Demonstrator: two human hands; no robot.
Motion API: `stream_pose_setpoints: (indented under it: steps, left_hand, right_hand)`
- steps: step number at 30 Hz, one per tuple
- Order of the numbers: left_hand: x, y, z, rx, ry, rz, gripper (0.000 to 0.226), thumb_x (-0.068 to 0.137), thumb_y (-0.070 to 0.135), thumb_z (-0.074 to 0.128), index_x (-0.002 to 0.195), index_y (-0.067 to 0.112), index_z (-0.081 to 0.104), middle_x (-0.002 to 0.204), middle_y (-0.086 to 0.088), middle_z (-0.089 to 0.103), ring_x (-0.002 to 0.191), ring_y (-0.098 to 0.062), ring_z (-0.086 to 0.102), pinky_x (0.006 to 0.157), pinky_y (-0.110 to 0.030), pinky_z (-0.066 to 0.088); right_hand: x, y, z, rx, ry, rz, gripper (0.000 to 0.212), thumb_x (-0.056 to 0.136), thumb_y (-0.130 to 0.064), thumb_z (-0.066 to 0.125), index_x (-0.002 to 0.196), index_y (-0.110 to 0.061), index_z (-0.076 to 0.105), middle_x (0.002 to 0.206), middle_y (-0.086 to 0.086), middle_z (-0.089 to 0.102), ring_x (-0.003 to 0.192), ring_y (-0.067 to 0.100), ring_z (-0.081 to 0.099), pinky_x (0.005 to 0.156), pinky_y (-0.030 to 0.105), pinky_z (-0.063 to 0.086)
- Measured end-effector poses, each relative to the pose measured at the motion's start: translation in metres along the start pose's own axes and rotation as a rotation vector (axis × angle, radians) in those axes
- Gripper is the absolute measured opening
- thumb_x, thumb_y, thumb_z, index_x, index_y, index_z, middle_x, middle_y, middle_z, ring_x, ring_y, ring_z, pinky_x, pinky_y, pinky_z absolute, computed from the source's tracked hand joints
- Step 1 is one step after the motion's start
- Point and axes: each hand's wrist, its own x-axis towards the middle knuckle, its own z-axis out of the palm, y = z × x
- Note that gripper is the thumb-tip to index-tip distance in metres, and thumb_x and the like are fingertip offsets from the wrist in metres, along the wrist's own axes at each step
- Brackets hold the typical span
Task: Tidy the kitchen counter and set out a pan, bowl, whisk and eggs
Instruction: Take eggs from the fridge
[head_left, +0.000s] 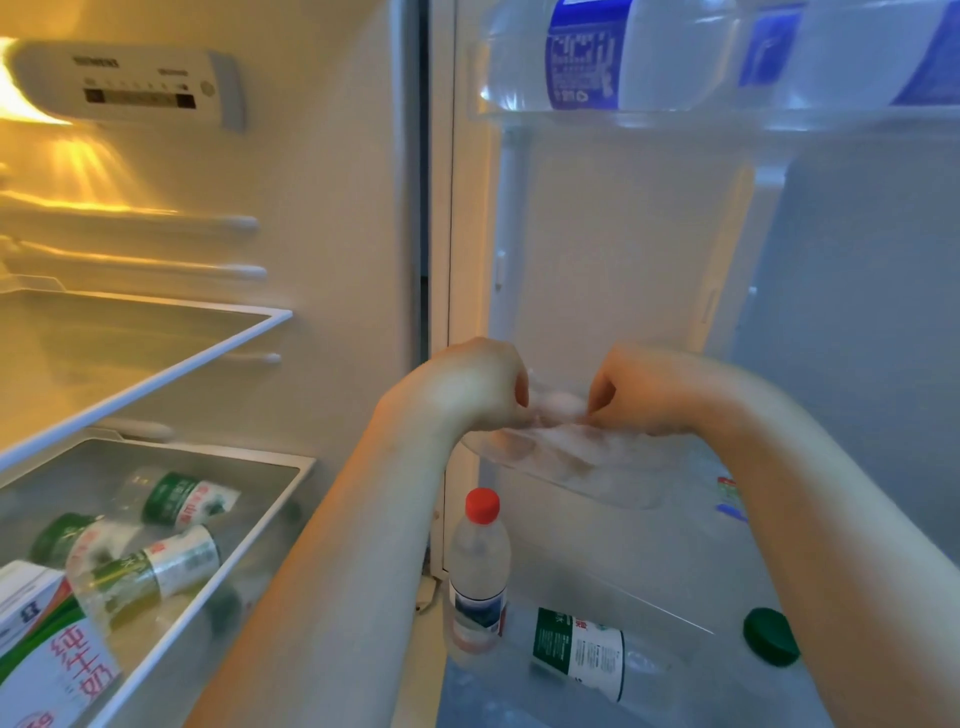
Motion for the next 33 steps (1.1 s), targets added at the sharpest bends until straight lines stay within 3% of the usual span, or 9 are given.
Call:
stream_pose_setpoints:
  steps: [4, 7, 10, 13, 15, 18, 22, 27, 33]
  left_hand:
    - [0.001, 0.004, -0.004, 0.033, -0.048, -0.01, 0.034, 0.082, 0.043, 0.067, 0.102, 0.016, 0.07, 0.103, -0.003, 0.068, 0.094, -0.022, 0.063, 0.078, -0.033, 0.05]
    - [0.002, 0.005, -0.006, 0.044, -0.083, -0.018, 0.035, 0.084, 0.044, 0.065, 0.105, 0.016, 0.068, 0.105, -0.003, 0.067, 0.095, -0.023, 0.062, 0.075, -0.032, 0.048]
    - [0.002, 0.003, -0.007, 0.055, -0.094, -0.007, 0.033, 0.086, 0.042, 0.063, 0.106, 0.016, 0.068, 0.105, -0.003, 0.066, 0.096, -0.023, 0.062, 0.075, -0.031, 0.048]
    - [0.001, 0.001, -0.008, 0.046, -0.094, 0.0, 0.031, 0.085, 0.041, 0.063, 0.104, 0.018, 0.069, 0.106, -0.003, 0.067, 0.098, -0.022, 0.062, 0.078, -0.031, 0.05]
    - [0.001, 0.0, -0.008, 0.034, -0.105, 0.001, 0.031, 0.085, 0.042, 0.063, 0.104, 0.019, 0.068, 0.107, -0.002, 0.067, 0.1, -0.022, 0.062, 0.081, -0.032, 0.05]
    - [0.002, -0.002, -0.007, 0.006, -0.135, 0.013, 0.027, 0.087, 0.037, 0.062, 0.107, 0.02, 0.067, 0.109, -0.001, 0.067, 0.101, -0.02, 0.062, 0.089, -0.034, 0.051]
    - [0.002, -0.004, -0.009, -0.005, -0.159, 0.023, 0.026, 0.087, 0.037, 0.062, 0.111, 0.027, 0.064, 0.111, 0.006, 0.064, 0.103, -0.017, 0.058, 0.09, -0.032, 0.048]
    - [0.003, -0.005, -0.01, -0.013, -0.184, 0.024, 0.03, 0.085, 0.038, 0.064, 0.115, 0.032, 0.061, 0.117, 0.008, 0.059, 0.108, -0.017, 0.055, 0.091, -0.03, 0.045]
    - [0.004, -0.01, -0.006, -0.108, -0.107, 0.036, 0.029, 0.08, 0.038, 0.069, 0.107, 0.033, 0.063, 0.11, 0.009, 0.06, 0.101, -0.014, 0.057, 0.088, -0.031, 0.048]
  right_hand:
    - [-0.007, -0.004, -0.001, -0.054, -0.141, 0.013, 0.027, 0.084, -0.016, 0.064, 0.111, -0.012, 0.067, 0.1, 0.01, 0.065, 0.064, 0.019, 0.055, 0.05, 0.024, 0.045]
    - [-0.005, -0.007, 0.0, -0.071, 0.022, -0.035, 0.029, 0.084, -0.016, 0.065, 0.113, -0.014, 0.063, 0.103, 0.004, 0.059, 0.09, 0.021, 0.057, 0.07, 0.026, 0.043]
    - [0.0, -0.009, 0.002, 0.208, 0.205, -0.084, 0.016, 0.083, -0.011, 0.068, 0.098, -0.016, 0.07, 0.076, -0.005, 0.058, 0.069, 0.013, 0.056, 0.065, 0.022, 0.043]
    - [0.001, -0.013, 0.008, 0.312, 0.109, -0.021, 0.01, 0.086, -0.01, 0.066, 0.077, -0.014, 0.068, 0.06, 0.002, 0.06, 0.052, 0.019, 0.059, 0.048, 0.024, 0.051]
    - [0.003, -0.015, 0.014, 0.289, 0.077, 0.018, 0.015, 0.087, -0.02, 0.068, 0.076, -0.011, 0.067, 0.056, 0.005, 0.059, 0.048, 0.021, 0.058, 0.045, 0.025, 0.051]
    - [0.005, -0.013, 0.017, 0.238, 0.094, 0.006, 0.018, 0.086, -0.027, 0.068, 0.088, -0.009, 0.072, 0.066, 0.006, 0.064, 0.051, 0.017, 0.058, 0.051, 0.022, 0.05]
    - [0.0, -0.01, 0.013, 0.161, -0.025, -0.059, 0.022, 0.087, -0.02, 0.063, 0.108, -0.021, 0.069, 0.098, 0.002, 0.069, 0.067, 0.015, 0.061, 0.063, 0.026, 0.054]
    - [-0.002, -0.01, 0.014, 0.008, -0.135, -0.138, 0.04, 0.088, -0.018, 0.057, 0.125, -0.035, 0.058, 0.102, -0.005, 0.061, 0.089, 0.017, 0.058, 0.075, 0.027, 0.048]
    - [0.002, -0.006, 0.017, 0.066, -0.116, -0.114, 0.039, 0.083, -0.017, 0.067, 0.118, -0.031, 0.06, 0.106, -0.004, 0.062, 0.09, 0.018, 0.059, 0.077, 0.029, 0.051]
